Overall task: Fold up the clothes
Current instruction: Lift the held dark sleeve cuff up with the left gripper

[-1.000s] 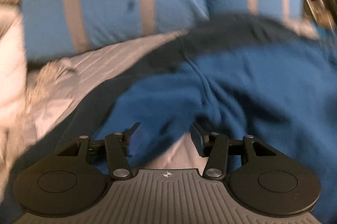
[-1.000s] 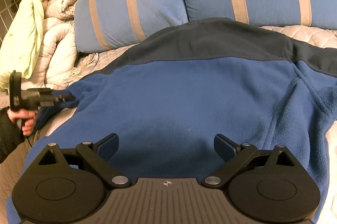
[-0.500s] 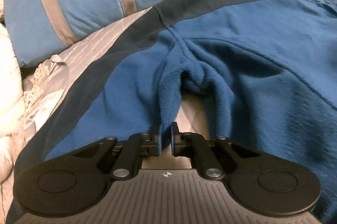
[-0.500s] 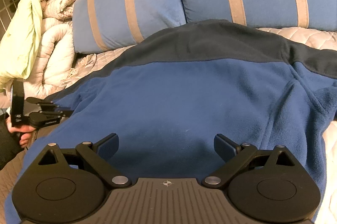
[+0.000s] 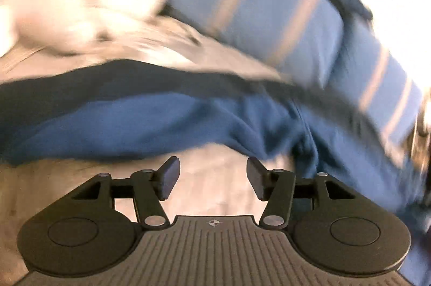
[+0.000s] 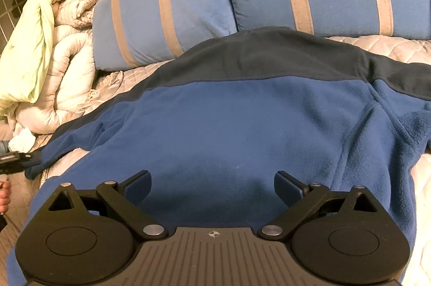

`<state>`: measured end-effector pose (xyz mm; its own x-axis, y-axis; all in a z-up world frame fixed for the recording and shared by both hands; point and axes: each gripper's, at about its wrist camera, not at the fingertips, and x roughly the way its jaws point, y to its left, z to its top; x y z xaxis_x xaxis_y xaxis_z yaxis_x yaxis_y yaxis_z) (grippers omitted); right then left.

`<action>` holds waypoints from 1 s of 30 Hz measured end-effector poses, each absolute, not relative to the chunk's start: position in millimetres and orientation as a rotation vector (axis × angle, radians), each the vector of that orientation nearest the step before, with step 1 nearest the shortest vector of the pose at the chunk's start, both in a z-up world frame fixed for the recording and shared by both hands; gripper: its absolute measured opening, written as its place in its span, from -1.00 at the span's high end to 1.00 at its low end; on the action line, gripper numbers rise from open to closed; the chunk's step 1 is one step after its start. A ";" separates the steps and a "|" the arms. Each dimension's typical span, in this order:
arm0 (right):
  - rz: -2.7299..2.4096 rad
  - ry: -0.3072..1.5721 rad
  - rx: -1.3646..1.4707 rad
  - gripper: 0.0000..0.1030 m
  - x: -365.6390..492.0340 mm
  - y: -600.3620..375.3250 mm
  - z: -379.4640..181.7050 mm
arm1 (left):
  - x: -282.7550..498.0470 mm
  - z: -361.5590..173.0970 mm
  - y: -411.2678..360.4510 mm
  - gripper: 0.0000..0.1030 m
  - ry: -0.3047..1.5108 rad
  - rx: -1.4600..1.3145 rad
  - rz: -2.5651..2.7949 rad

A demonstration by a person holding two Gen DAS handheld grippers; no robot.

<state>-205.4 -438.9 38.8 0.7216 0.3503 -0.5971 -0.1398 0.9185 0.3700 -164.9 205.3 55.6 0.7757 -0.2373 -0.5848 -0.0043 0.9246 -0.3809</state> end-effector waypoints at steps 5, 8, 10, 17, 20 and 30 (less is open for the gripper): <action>0.284 0.716 0.323 -0.90 -205.7 -442.6 37.9 | -196.1 39.2 282.5 -0.05 0.605 -0.569 0.095; 0.289 0.721 0.329 -0.90 -204.9 -443.6 37.2 | -207.9 25.2 315.0 -0.05 0.572 -0.671 0.182; 0.289 0.724 0.325 -0.90 -204.9 -442.9 37.3 | -208.1 15.5 331.5 -0.05 0.556 -0.747 0.219; 0.279 0.721 0.323 -0.90 -206.8 -442.0 37.9 | -201.7 -28.1 365.0 -0.02 0.461 -1.081 0.300; 0.275 0.722 0.321 -0.90 -207.0 -440.8 38.0 | -197.0 -42.9 374.4 -0.02 0.409 -1.198 0.326; 0.267 0.724 0.315 -0.90 -207.1 -439.9 38.2 | -158.4 -10.7 386.0 0.76 0.507 -1.042 0.400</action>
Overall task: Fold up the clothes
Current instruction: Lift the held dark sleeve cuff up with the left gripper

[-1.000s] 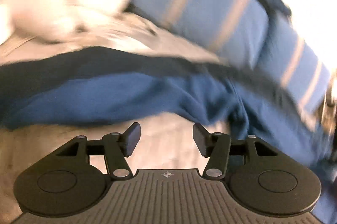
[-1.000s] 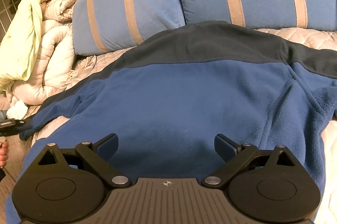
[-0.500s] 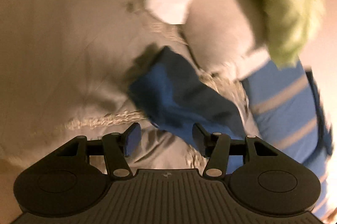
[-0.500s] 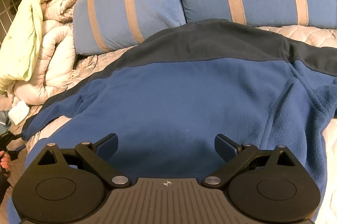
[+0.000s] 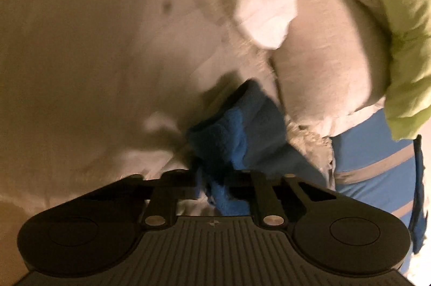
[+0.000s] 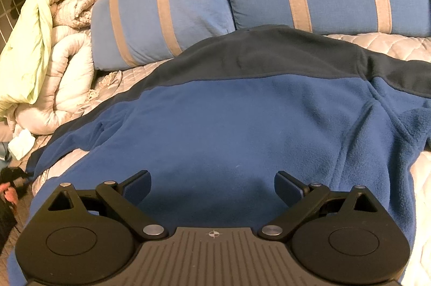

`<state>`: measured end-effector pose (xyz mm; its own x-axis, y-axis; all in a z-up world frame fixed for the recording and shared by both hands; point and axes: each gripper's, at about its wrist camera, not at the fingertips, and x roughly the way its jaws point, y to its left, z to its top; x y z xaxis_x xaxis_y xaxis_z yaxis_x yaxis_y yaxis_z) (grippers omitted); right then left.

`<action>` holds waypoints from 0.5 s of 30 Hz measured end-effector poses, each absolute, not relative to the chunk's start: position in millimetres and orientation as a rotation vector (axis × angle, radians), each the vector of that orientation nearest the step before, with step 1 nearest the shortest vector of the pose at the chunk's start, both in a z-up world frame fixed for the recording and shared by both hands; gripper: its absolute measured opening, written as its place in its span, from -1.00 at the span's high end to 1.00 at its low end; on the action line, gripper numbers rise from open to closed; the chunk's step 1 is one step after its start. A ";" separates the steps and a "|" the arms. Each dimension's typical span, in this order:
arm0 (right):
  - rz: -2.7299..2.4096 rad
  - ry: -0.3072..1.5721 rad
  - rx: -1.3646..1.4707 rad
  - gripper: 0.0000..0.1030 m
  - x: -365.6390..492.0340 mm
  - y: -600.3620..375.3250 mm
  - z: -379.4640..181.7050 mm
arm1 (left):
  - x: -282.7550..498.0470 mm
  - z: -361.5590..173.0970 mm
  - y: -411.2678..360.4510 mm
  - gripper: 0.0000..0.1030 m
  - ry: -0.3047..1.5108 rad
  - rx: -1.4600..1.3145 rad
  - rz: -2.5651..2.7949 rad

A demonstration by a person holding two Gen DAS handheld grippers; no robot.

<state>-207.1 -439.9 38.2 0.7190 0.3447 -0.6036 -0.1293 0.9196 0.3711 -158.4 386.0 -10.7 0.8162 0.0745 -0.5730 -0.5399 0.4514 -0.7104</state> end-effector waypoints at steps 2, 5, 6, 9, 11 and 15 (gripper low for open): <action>0.268 0.726 0.314 -0.90 -206.9 -440.2 38.1 | -155.2 10.1 386.2 0.78 0.504 -0.954 0.412; 0.265 0.722 0.315 -0.90 -207.5 -440.8 38.2 | -135.3 54.0 369.9 0.78 0.507 -0.735 0.410; 0.262 0.719 0.316 -0.90 -208.1 -440.8 38.3 | -129.4 67.9 361.7 0.78 0.505 -0.661 0.408; 0.256 0.715 0.316 -0.90 -208.8 -440.9 38.2 | -117.0 103.6 331.4 0.78 0.479 -0.489 0.379; 0.253 0.715 0.313 -0.90 -208.8 -440.0 38.0 | -111.8 121.7 308.4 0.78 0.458 -0.405 0.344; 0.249 0.715 0.308 -0.90 -208.5 -439.0 37.9 | -106.5 140.1 264.9 0.78 0.436 -0.292 0.265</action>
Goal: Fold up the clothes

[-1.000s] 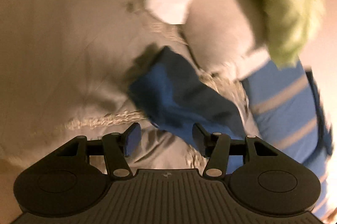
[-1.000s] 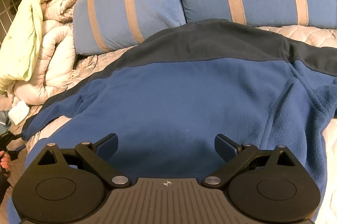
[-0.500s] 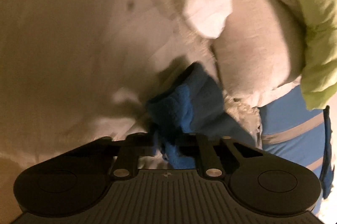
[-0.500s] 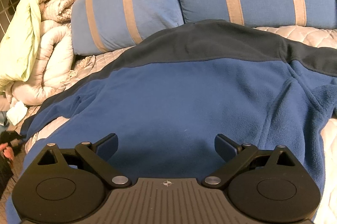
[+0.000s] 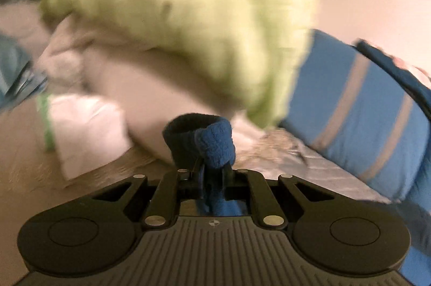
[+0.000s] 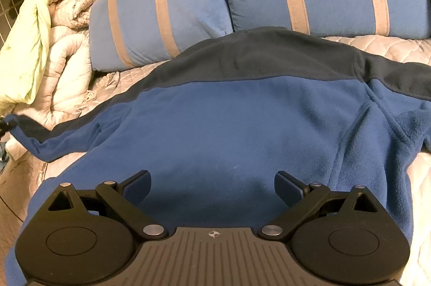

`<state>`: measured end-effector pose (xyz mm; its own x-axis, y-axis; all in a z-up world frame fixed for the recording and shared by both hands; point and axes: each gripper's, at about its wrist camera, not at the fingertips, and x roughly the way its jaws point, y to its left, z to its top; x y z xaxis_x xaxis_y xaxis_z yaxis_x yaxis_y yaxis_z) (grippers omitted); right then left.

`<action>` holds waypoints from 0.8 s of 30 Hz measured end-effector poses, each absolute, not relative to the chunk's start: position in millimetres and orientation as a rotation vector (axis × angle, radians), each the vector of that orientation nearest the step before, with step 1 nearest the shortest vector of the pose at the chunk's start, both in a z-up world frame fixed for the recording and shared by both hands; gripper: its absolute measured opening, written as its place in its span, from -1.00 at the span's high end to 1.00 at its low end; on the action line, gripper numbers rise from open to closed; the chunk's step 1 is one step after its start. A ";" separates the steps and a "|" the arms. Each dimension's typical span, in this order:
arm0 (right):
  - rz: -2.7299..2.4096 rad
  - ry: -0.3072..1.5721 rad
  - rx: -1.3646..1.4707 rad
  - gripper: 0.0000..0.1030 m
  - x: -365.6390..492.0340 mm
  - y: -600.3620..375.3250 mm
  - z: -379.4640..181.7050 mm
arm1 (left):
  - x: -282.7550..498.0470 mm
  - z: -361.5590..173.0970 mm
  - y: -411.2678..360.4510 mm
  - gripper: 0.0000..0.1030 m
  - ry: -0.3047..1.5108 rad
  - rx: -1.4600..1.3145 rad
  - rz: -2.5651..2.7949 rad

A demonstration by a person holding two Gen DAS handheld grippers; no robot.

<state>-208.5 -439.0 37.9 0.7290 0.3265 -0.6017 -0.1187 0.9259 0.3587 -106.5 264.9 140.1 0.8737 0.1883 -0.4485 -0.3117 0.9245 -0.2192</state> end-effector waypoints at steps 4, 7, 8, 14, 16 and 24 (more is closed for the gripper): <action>0.245 0.710 0.313 -0.90 -209.0 -439.6 37.6 | -97.0 149.0 232.5 0.78 0.428 -0.247 0.187; 0.247 0.707 0.317 -0.90 -209.2 -440.7 37.1 | -93.5 151.6 215.8 0.78 0.433 -0.220 0.158; 0.248 0.705 0.319 -0.90 -209.4 -441.2 36.9 | -91.3 152.2 210.8 0.78 0.437 -0.213 0.152; 0.254 0.697 0.336 -0.90 -209.5 -443.5 36.9 | -79.3 157.5 189.3 0.78 0.438 -0.183 0.118; 0.259 0.702 0.332 -0.90 -208.4 -442.8 36.9 | -76.1 160.7 179.1 0.78 0.435 -0.174 0.101; 0.274 0.731 0.313 -0.90 -204.5 -438.8 36.1 | -53.6 180.7 132.0 0.78 0.397 -0.148 0.023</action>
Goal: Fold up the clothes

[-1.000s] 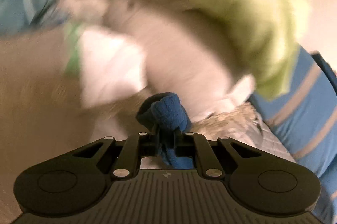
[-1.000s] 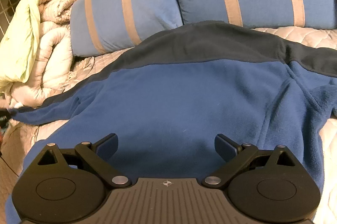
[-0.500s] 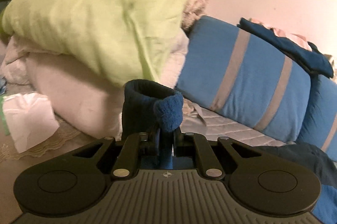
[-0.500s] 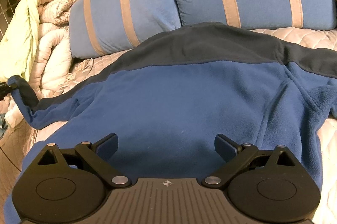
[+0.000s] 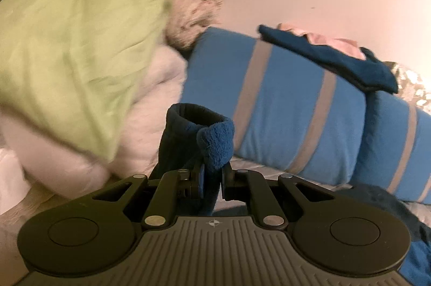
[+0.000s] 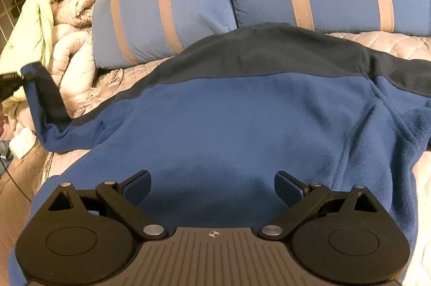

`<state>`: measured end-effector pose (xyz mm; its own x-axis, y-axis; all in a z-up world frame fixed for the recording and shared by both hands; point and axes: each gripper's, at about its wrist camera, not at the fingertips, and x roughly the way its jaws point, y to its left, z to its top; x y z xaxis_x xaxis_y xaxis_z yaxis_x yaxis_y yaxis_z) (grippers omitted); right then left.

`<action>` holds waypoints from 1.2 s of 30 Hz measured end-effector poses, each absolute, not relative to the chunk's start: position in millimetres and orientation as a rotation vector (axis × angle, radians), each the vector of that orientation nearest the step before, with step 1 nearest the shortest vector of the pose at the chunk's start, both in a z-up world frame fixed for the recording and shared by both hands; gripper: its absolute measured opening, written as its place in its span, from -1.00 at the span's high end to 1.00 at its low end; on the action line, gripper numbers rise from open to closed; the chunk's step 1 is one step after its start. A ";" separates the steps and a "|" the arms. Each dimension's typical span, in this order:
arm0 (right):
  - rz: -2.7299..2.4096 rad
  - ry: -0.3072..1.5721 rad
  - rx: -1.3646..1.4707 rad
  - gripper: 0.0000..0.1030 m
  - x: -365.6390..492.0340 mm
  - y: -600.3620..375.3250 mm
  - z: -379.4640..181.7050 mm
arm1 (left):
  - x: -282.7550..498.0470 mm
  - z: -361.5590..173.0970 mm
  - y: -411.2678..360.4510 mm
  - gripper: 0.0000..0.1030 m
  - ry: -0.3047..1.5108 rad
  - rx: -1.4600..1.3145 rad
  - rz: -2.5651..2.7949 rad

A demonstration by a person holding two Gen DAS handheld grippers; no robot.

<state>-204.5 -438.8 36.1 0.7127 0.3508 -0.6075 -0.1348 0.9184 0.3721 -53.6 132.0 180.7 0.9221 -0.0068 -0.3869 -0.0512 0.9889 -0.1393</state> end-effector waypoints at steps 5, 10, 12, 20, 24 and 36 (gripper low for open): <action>0.274 0.734 0.309 -0.90 -204.0 -438.7 36.4 | -40.9 193.7 99.8 0.78 0.378 -0.131 -0.033; 0.267 0.728 0.307 -0.90 -205.1 -438.3 36.4 | -32.7 206.5 68.9 0.78 0.356 -0.118 -0.095; 0.267 0.727 0.307 -0.90 -205.5 -437.9 36.0 | -29.2 211.1 55.7 0.78 0.354 -0.107 -0.125; 0.255 0.717 0.303 -0.90 -205.9 -436.9 35.9 | -19.5 228.1 -13.4 0.79 0.345 -0.040 -0.304; 0.256 0.718 0.303 -0.90 -206.0 -437.5 35.9 | -24.1 229.5 -64.2 0.78 0.314 0.002 -0.438; 0.256 0.710 0.346 -0.90 -207.9 -443.9 35.7 | -74.3 164.7 -136.2 -0.58 0.428 0.122 -0.735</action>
